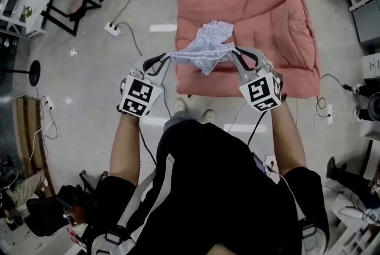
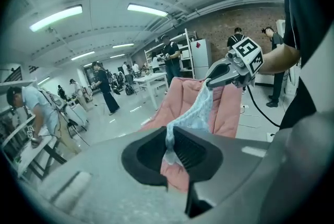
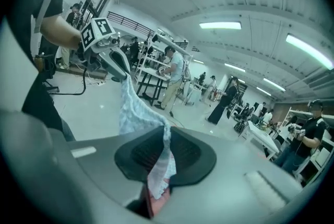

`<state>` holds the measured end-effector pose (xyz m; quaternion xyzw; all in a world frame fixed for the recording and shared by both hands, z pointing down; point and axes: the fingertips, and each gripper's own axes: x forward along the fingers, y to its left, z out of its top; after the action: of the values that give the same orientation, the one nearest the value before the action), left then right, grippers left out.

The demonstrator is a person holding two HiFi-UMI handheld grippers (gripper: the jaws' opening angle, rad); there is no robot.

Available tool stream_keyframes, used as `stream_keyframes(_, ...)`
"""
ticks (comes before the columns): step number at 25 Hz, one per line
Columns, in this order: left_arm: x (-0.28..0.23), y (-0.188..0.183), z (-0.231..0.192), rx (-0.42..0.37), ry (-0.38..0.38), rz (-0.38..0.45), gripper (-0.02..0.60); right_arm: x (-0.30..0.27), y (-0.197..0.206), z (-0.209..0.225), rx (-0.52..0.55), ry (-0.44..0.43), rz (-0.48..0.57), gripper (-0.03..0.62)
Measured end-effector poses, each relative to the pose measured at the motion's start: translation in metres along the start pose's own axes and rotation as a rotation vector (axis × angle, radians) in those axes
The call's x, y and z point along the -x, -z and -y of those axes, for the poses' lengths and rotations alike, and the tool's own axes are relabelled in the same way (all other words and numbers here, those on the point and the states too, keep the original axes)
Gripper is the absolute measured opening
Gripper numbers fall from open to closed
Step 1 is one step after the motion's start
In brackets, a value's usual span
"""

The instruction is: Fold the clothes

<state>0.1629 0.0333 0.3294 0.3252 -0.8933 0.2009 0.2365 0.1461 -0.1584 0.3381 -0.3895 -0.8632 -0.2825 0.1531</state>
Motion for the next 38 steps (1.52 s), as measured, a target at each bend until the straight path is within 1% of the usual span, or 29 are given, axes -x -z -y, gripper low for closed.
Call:
stream_keyframes(4, 0.023, -0.002, -0.029, -0.007, -0.073, 0.002, 0.040, -0.014, -0.044, 0.003, 0.037, 0.029, 0.070, 0.040)
stream_keyframes(8, 0.044, 0.002, -0.059, 0.003, -0.110, 0.021, 0.040, -0.031, -0.082, -0.005, 0.034, 0.044, 0.125, 0.040)
stream_keyframes(10, 0.049, 0.010, -0.075, -0.003, -0.110, 0.028, 0.040, -0.043, -0.100, -0.010, 0.032, 0.049, 0.141, 0.040)
stream_keyframes(14, 0.051, 0.035, -0.118, -0.017, -0.062, 0.047, 0.040, -0.078, -0.122, -0.024, 0.021, 0.079, 0.108, 0.040)
stream_keyframes(17, 0.049, 0.052, -0.162, -0.039, 0.002, 0.078, 0.038, -0.115, -0.146, -0.030, 0.017, 0.138, 0.081, 0.040)
stream_keyframes(19, 0.049, 0.062, -0.193, -0.065, 0.051, 0.096, 0.038, -0.141, -0.160, -0.032, -0.007, 0.185, 0.045, 0.040)
stream_keyframes(23, 0.058, 0.080, -0.267, -0.124, 0.120, 0.108, 0.038, -0.192, -0.208, -0.050, -0.074, 0.248, 0.010, 0.040)
stream_keyframes(26, 0.070, 0.087, -0.325, -0.135, 0.135, 0.121, 0.038, -0.227, -0.248, -0.060, -0.069, 0.292, 0.006, 0.040)
stream_keyframes(29, 0.090, 0.091, -0.376, -0.140, 0.115, 0.141, 0.038, -0.257, -0.284, -0.072, -0.056, 0.308, 0.012, 0.040)
stream_keyframes(33, 0.119, 0.081, -0.443, -0.174, 0.033, 0.180, 0.038, -0.293, -0.340, -0.076, 0.001, 0.283, 0.071, 0.040)
stream_keyframes(35, 0.130, 0.077, -0.469, -0.190, -0.004, 0.185, 0.038, -0.309, -0.363, -0.075, 0.028, 0.267, 0.088, 0.040)
stream_keyframes(38, 0.141, 0.081, -0.497, -0.188, -0.050, 0.173, 0.038, -0.332, -0.387, -0.071, 0.047, 0.249, 0.098, 0.040)
